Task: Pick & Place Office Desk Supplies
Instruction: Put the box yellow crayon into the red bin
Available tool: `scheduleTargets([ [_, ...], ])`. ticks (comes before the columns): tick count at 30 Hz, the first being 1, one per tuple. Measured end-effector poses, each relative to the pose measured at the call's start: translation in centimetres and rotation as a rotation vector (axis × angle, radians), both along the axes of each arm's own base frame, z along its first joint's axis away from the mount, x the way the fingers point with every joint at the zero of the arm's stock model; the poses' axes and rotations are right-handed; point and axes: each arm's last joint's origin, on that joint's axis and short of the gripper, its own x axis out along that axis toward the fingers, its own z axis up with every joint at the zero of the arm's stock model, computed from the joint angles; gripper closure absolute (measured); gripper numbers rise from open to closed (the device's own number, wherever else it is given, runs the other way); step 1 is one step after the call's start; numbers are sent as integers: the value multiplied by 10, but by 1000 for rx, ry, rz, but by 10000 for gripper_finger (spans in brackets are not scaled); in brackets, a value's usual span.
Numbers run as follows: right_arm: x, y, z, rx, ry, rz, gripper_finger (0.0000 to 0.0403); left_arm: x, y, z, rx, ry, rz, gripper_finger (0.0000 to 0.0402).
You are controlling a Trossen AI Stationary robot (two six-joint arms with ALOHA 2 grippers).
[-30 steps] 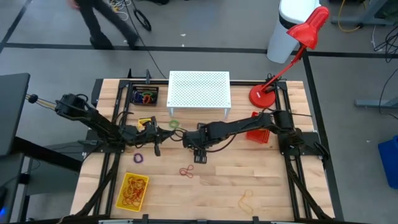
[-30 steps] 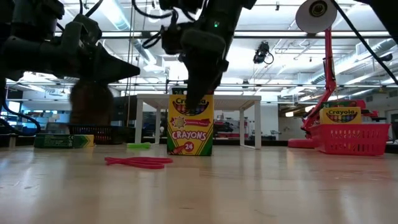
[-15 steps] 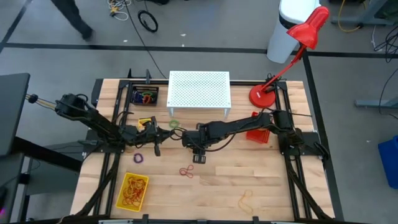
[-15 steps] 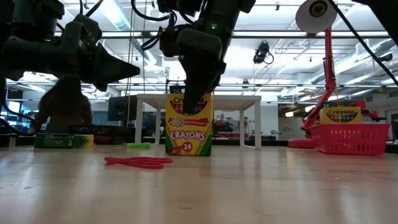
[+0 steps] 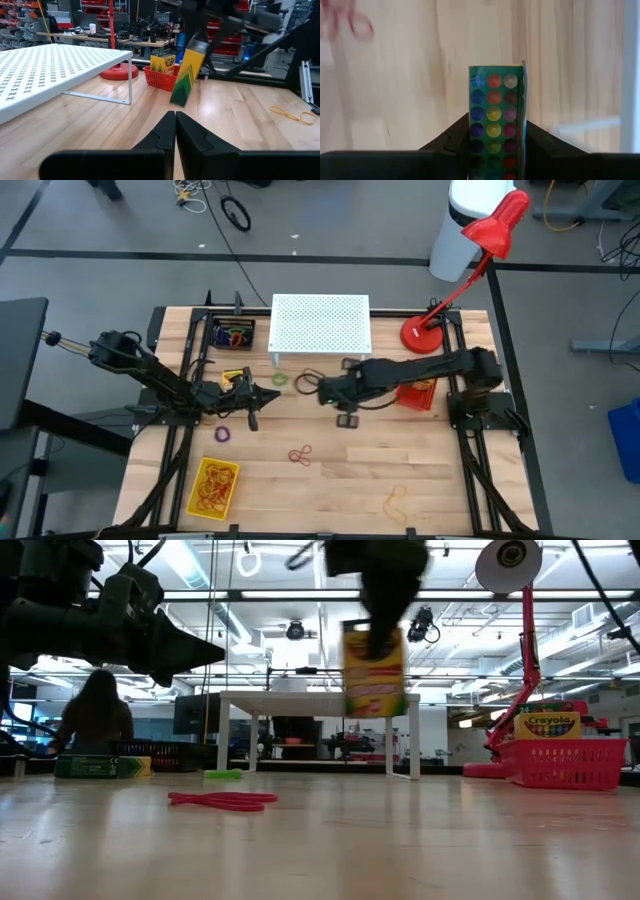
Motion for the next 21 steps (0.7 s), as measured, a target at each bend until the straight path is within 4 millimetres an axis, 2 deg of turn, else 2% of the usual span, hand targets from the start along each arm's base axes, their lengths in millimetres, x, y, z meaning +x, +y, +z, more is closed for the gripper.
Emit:
scheduleTargets([
  [4, -41, -7, 1, 9, 38, -7, 277, 0, 0, 0, 0, -1, 0, 383],
  [9, -112, -22, -2, 50, 64, -73, 277, 0, 0, 0, 0, 0, 0, 383],
  [15, -189, -39, 1, 98, -37, -174, 277, 0, 0, 0, 0, -1, 0, 383],
  [18, -213, -46, -2, 102, -89, -222, 276, 0, 0, 0, 0, -1, 0, 383],
  [21, -225, -52, -10, 113, -89, -264, 276, 0, 0, 0, 0, -1, 0, 383],
])
